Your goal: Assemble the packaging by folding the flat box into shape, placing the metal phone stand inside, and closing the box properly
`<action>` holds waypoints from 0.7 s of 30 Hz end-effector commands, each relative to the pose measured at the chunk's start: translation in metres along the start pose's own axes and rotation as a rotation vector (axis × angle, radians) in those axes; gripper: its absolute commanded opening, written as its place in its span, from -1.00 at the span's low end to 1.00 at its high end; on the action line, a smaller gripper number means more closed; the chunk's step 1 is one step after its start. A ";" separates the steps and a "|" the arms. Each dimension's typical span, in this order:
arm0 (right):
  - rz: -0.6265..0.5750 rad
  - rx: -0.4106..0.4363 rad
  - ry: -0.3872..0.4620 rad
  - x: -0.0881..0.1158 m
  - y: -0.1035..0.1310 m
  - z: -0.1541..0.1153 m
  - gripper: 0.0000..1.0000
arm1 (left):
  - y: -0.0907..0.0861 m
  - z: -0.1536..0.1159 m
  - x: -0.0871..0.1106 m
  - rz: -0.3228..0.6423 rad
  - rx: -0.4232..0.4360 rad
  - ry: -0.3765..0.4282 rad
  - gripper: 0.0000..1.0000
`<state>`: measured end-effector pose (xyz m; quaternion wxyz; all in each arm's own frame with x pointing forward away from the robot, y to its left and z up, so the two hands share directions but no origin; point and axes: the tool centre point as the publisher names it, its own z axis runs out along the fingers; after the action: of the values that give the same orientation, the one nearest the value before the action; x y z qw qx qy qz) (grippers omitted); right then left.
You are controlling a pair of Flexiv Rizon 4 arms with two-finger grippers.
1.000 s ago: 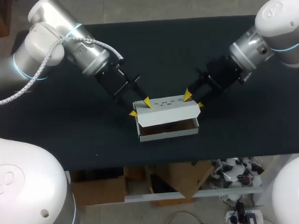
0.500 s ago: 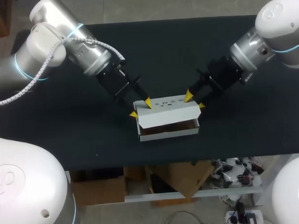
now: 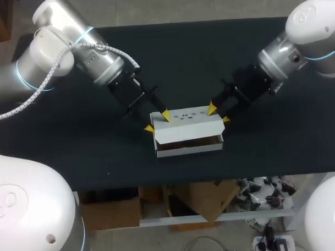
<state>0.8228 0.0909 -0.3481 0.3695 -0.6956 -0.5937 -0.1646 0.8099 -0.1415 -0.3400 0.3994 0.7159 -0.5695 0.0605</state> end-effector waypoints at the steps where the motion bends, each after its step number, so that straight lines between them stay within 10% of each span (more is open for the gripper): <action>1: -0.001 0.002 0.002 -0.001 0.001 0.003 -0.11 | 0.003 -0.001 -0.002 0.003 0.009 0.003 0.08; 21: -0.005 0.007 0.000 -0.007 0.002 0.008 -0.11 | 0.002 -0.004 -0.003 0.050 0.041 -0.010 0.15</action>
<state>0.8211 0.0908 -0.3562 0.3704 -0.6935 -0.5960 -0.1634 0.8100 -0.1365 -0.3395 0.3825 0.7086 -0.5879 0.0774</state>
